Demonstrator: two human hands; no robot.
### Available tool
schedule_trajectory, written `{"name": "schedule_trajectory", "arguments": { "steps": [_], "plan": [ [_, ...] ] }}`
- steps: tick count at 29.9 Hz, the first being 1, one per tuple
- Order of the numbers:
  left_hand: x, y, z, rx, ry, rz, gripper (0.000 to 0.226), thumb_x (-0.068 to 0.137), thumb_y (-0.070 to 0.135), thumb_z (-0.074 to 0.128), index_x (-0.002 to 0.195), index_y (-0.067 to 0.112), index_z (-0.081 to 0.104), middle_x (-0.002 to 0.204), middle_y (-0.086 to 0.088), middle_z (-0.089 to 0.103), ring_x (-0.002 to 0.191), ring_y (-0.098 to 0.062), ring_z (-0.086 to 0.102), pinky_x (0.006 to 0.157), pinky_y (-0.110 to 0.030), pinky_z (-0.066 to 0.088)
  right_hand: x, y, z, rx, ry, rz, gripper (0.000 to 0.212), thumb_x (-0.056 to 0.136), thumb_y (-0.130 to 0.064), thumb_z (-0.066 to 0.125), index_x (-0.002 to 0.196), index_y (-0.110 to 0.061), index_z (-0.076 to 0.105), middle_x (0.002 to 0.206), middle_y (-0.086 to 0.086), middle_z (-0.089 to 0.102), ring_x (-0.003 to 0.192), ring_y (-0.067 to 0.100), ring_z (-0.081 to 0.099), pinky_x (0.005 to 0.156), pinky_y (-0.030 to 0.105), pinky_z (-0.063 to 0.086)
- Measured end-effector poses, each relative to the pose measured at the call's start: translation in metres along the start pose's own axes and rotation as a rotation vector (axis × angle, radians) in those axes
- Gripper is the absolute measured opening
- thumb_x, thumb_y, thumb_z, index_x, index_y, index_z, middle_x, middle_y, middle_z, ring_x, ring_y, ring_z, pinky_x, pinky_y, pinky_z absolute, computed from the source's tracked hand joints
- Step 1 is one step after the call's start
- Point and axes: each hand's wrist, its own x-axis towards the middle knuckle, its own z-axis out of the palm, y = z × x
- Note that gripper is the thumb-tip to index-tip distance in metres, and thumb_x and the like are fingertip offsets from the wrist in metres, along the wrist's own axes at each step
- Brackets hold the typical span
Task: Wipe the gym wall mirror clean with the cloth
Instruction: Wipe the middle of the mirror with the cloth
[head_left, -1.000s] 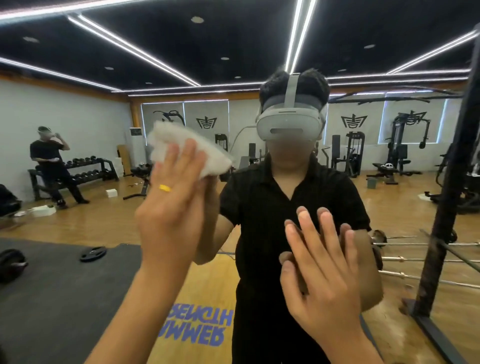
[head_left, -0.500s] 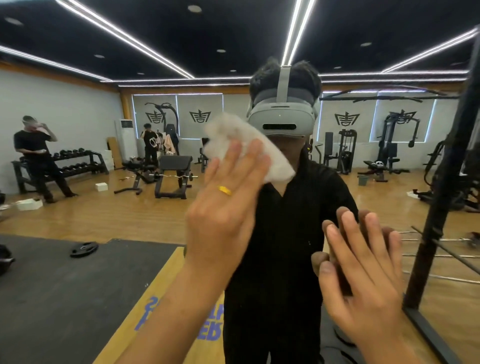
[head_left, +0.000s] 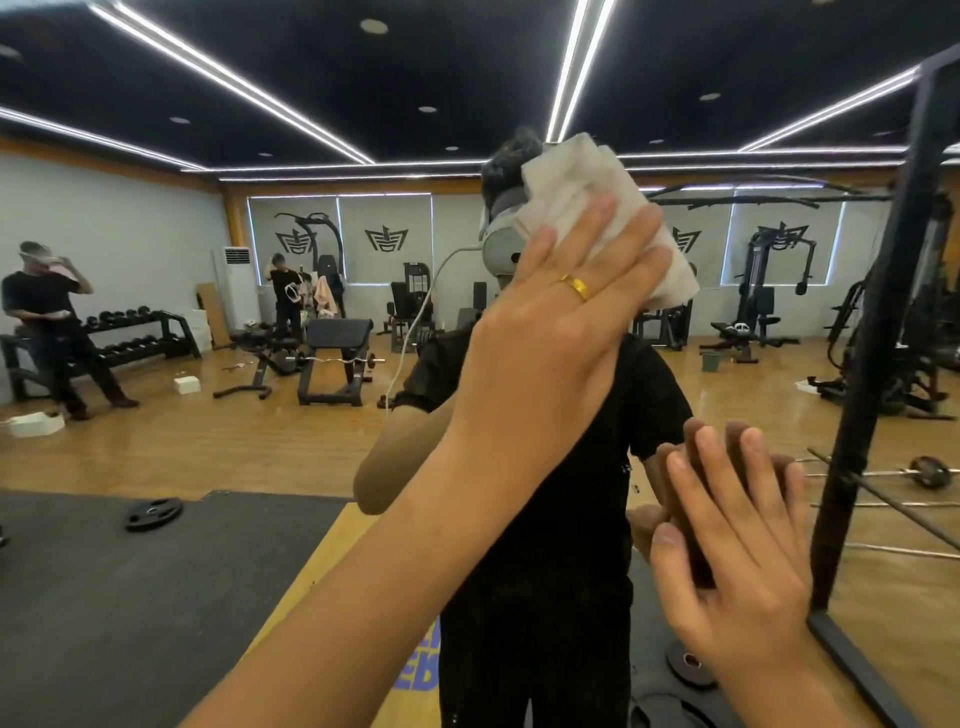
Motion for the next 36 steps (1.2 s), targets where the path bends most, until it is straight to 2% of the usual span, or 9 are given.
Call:
{"name": "schedule_trajectory", "arguments": {
  "steps": [4,8,11,14,16,19,25,29,36],
  "plan": [
    [-0.023,-0.023,-0.029,0.054,0.002,-0.048,0.043,0.095,0.003,0.069,0.137,0.008,0.063,0.15,-0.008,0.054,0.146,-0.026,0.043,0.125,-0.044,0.029,0.002,-0.005,-0.003,0.005,-0.017,0.025,0.044,0.092,-0.015,0.054,0.132,0.001,0.06,0.147,0.023,0.049,0.15,0.036,0.032,0.127,0.054,0.011],
    [-0.072,-0.07,-0.074,0.113,0.095,-0.232,0.035,0.104,0.011,0.06,0.138,0.004,0.062,0.149,-0.008,0.053,0.145,-0.029,0.044,0.117,-0.054,0.041,0.005,-0.02,-0.004,0.057,-0.023,0.038,0.05,0.092,-0.016,0.054,0.139,-0.001,0.055,0.152,0.024,0.045,0.156,0.028,0.023,0.127,0.056,0.01],
    [-0.107,-0.088,-0.094,0.138,0.159,-0.347,0.034,0.106,0.014,0.055,0.136,0.001,0.061,0.148,-0.009,0.053,0.145,-0.031,0.045,0.119,-0.047,0.04,0.015,-0.042,0.004,0.166,-0.052,-0.013,0.053,0.094,-0.015,0.054,0.145,-0.006,0.048,0.156,0.016,0.043,0.156,0.029,0.025,0.128,0.053,0.013],
    [-0.115,-0.087,-0.092,0.116,0.17,-0.382,0.034,0.106,0.015,0.056,0.136,0.002,0.06,0.147,-0.009,0.052,0.146,-0.031,0.044,0.121,-0.04,0.037,0.032,-0.07,0.022,0.2,-0.077,-0.087,0.048,0.095,-0.015,0.054,0.143,-0.01,0.058,0.159,0.015,0.043,0.154,0.03,0.029,0.127,0.053,0.015],
    [-0.114,-0.087,-0.092,0.096,0.17,-0.369,0.034,0.104,0.013,0.057,0.136,0.003,0.06,0.147,-0.009,0.052,0.146,-0.03,0.044,0.121,-0.043,0.037,0.042,-0.09,0.037,0.214,-0.107,-0.106,0.047,0.096,-0.017,0.054,0.141,-0.008,0.059,0.158,0.012,0.044,0.154,0.03,0.031,0.127,0.054,0.016],
    [-0.117,-0.09,-0.097,0.089,0.142,-0.336,0.034,0.103,0.011,0.059,0.135,0.001,0.062,0.149,-0.01,0.052,0.146,-0.031,0.043,0.117,-0.054,0.04,0.043,-0.112,0.057,0.169,-0.146,-0.086,0.05,0.096,-0.02,0.054,0.145,-0.011,0.057,0.16,0.01,0.042,0.155,0.031,0.029,0.126,0.058,0.016],
    [-0.126,-0.097,-0.101,0.092,0.08,-0.24,0.042,0.096,0.001,0.067,0.137,0.006,0.059,0.148,-0.009,0.052,0.145,-0.035,0.044,0.113,-0.059,0.043,0.037,-0.114,0.068,0.03,-0.102,-0.106,0.048,0.098,-0.022,0.053,0.145,-0.011,0.057,0.159,0.01,0.044,0.153,0.034,0.032,0.126,0.057,0.014],
    [-0.091,-0.098,-0.1,0.044,0.069,-0.199,0.04,0.096,0.0,0.067,0.136,0.005,0.062,0.148,-0.007,0.053,0.146,-0.032,0.042,0.119,-0.054,0.037,0.036,-0.115,0.071,-0.007,-0.082,-0.125,0.052,0.094,-0.019,0.059,0.145,-0.011,0.057,0.158,0.012,0.046,0.152,0.035,0.034,0.126,0.057,0.015],
    [-0.037,-0.112,-0.085,0.017,-0.045,0.106,0.045,0.092,-0.007,0.07,0.135,0.001,0.063,0.146,-0.017,0.057,0.144,-0.037,0.042,0.123,-0.052,0.028,0.037,-0.115,0.074,-0.013,-0.057,-0.125,0.048,0.096,-0.021,0.055,0.143,-0.01,0.057,0.156,0.012,0.046,0.152,0.034,0.033,0.127,0.055,0.012]
  ]
}}
